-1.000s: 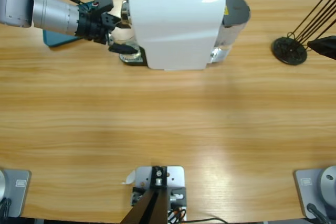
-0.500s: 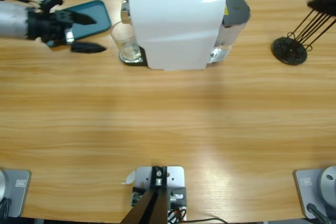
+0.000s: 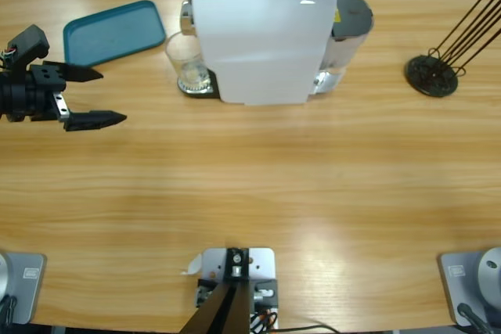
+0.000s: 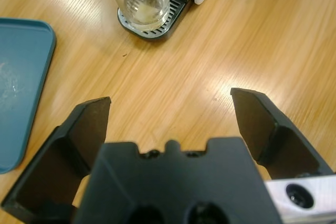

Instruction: Pour coffee

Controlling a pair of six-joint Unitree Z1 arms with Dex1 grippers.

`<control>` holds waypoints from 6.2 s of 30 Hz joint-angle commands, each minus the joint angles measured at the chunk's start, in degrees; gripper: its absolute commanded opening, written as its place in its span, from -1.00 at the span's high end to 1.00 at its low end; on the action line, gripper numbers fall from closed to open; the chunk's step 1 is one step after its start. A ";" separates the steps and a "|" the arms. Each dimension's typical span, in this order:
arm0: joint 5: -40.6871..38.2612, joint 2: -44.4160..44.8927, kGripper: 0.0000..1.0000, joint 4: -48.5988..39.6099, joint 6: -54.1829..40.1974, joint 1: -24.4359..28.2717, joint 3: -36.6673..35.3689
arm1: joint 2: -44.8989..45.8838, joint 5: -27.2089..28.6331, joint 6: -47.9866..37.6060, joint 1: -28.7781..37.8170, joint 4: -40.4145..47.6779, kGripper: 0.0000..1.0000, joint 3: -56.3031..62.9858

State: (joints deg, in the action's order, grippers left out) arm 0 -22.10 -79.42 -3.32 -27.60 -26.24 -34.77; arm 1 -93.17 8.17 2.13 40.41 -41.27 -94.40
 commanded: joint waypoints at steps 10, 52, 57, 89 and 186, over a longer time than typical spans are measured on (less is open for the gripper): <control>2.33 -1.18 -1.00 -0.37 3.80 -0.66 -0.10 | -7.94 -9.10 -0.71 -4.11 -0.83 1.00 1.30; 1.80 -1.00 -1.00 0.06 4.50 -1.20 -1.21 | 0.46 -5.69 3.12 -5.29 -1.84 -1.00 0.86; 1.80 0.30 -1.00 0.06 5.03 -1.40 -1.17 | 3.61 -8.32 1.63 -5.13 -2.63 -1.00 5.42; 1.68 3.76 -1.00 0.06 6.07 -4.61 0.62 | 16.51 -16.16 -8.32 1.25 -10.70 -1.00 13.42; 0.83 6.75 -1.00 0.06 9.67 -4.70 2.20 | 31.84 -18.89 -0.20 -10.09 19.29 -1.00 54.58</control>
State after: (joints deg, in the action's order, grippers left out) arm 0 -21.98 -72.43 -3.29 -18.39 -30.47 -34.43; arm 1 -61.83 -11.77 2.46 30.76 -22.19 -41.81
